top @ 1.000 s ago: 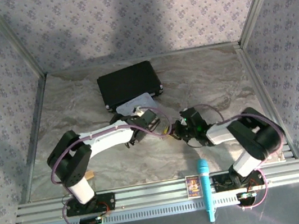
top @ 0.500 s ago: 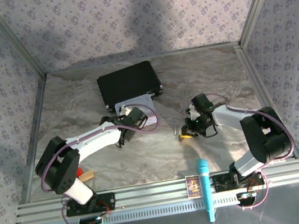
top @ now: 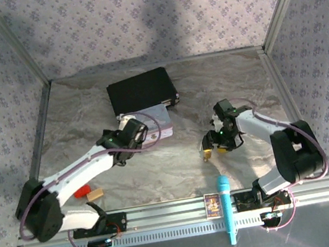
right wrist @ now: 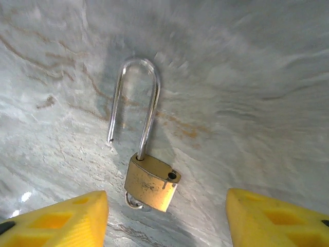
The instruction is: Unlock the padlock with the key
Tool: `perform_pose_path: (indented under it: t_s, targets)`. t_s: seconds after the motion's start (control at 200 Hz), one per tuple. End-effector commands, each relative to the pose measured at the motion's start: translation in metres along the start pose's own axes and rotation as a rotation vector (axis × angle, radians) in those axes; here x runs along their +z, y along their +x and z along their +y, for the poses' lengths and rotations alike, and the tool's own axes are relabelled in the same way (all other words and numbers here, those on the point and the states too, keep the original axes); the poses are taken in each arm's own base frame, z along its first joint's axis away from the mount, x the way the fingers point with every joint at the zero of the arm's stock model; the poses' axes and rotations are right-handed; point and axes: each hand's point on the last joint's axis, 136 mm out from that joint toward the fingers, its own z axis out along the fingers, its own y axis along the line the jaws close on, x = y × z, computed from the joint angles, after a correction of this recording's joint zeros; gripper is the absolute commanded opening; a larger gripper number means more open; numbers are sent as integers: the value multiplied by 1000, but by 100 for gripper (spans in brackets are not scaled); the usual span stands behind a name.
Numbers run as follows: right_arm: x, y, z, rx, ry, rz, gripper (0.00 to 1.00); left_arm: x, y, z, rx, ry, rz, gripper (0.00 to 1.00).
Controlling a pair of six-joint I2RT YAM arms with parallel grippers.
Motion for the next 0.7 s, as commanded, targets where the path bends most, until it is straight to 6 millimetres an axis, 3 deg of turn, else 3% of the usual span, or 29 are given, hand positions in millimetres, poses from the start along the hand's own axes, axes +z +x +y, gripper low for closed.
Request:
perform_pose_path:
  t_s: [0.0,0.11,0.225,0.34,0.475,0.695]
  targets:
    - [-48,-31,-21,-51,275,-220,85,-9,-12,19,-196,22,-78,100]
    - [-96,-55,-33,-108,507,-429,90,-21,-23,61,-327,-79,-170,100]
    - [-128,-75,-29,-111,495,-613,91,-31,-35,100,-353,-210,-276,100]
    - [-156,-100,-36,-79,460,-829,99,-20,-28,141,-439,-318,-278,100]
    - [-153,-113,-73,-53,528,-968,95,6,-11,171,-477,-412,-241,100]
    - [-142,-129,-120,-39,540,-1094,94,57,11,181,-457,-479,-228,100]
